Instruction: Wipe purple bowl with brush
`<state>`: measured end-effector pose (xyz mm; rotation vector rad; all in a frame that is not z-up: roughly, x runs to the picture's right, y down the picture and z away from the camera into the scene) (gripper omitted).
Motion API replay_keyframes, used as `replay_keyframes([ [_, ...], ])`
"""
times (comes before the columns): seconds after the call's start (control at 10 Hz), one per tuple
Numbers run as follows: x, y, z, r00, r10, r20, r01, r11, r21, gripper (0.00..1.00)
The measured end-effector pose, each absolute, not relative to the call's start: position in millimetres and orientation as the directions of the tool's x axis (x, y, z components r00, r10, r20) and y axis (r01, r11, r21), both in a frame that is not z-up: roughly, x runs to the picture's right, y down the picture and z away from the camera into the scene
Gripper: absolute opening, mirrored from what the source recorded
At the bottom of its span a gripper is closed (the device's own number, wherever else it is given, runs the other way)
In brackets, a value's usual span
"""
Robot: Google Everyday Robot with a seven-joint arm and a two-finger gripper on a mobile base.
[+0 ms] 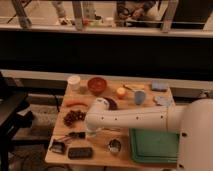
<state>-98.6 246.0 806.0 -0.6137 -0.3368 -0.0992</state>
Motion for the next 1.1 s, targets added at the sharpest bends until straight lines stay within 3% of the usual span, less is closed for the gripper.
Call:
replay_keyframes([
  [0.1,-97,246,805,0.939,0.012,0.343,0.189,0.816,-0.546,0.01],
  [0.2,-96,245,803,0.939,0.013,0.344,0.188,0.817,-0.545,0.0],
  [1.1,-120,244,780,0.901,0.026,0.433,0.226,0.825,-0.518,0.0],
])
